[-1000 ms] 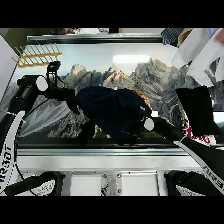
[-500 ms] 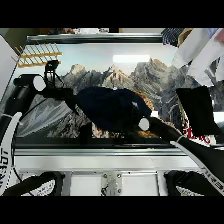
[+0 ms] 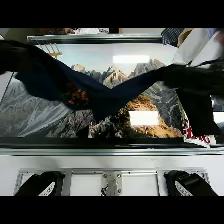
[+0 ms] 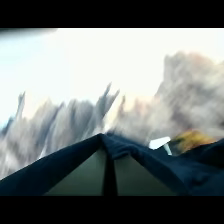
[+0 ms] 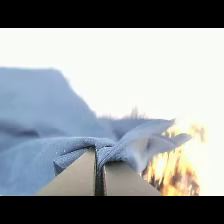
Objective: Fold the clothes and pants, and hang the long-sleeved shirts on hangers.
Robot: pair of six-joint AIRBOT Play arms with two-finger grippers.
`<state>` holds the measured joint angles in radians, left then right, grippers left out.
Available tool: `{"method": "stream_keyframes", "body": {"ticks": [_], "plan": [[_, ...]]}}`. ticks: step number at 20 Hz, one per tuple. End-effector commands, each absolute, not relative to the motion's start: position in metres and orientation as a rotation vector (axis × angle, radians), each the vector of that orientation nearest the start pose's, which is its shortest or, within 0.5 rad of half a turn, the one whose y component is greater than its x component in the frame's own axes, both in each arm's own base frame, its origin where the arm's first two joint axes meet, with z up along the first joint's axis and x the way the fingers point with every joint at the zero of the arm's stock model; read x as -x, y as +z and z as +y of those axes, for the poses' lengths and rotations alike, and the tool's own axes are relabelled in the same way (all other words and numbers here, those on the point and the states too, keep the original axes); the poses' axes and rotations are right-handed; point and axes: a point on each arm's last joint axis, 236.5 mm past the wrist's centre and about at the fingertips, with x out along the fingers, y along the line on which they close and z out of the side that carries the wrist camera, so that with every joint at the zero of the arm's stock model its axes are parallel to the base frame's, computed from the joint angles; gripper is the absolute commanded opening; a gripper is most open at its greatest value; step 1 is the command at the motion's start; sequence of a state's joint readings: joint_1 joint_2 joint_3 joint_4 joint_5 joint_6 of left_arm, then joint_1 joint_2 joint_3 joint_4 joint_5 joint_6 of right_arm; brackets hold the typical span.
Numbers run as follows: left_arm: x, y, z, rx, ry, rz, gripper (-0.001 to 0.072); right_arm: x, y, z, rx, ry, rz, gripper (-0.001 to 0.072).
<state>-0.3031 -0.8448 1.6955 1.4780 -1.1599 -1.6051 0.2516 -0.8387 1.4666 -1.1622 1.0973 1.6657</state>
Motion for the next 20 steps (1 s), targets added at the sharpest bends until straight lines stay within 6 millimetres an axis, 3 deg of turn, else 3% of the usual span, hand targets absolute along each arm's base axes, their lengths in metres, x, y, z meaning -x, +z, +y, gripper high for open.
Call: {"method": "stream_keyframes", "body": {"ticks": [1,3,5,8,10,12,16,20], "plan": [[-0.200,0.512,-0.126,0.112,-0.565,-0.004,0.0009,-0.249,0.443,0.131,-0.269,0.510,0.230,0.0017],[-0.162,0.545,-0.126,0.150,-0.655,-0.116,0.0008,-0.230,0.475,0.120,-0.295,0.498,0.122,0.0016],[-0.144,0.566,-0.125,0.175,-0.706,-0.188,0.0008,-0.219,0.490,0.116,-0.327,0.499,0.065,0.0016],[-0.167,0.565,-0.120,0.129,-0.630,-0.174,0.0008,-0.224,0.487,0.117,-0.374,0.496,0.092,0.0016],[-0.203,0.549,-0.122,0.069,-0.543,-0.107,0.0008,-0.241,0.473,0.122,-0.405,0.486,0.155,0.0017],[-0.253,0.517,-0.122,-0.028,-0.415,-0.001,0.0008,-0.269,0.446,0.129,-0.401,0.467,0.258,0.0017],[-0.359,0.434,-0.145,-0.229,-0.235,0.230,0.0009,-0.360,0.354,0.135,-0.297,0.371,0.505,0.0017],[-0.476,0.319,-0.152,-0.307,-0.133,0.456,0.0009,-0.466,0.247,0.131,-0.177,0.251,0.659,0.0018]]}}
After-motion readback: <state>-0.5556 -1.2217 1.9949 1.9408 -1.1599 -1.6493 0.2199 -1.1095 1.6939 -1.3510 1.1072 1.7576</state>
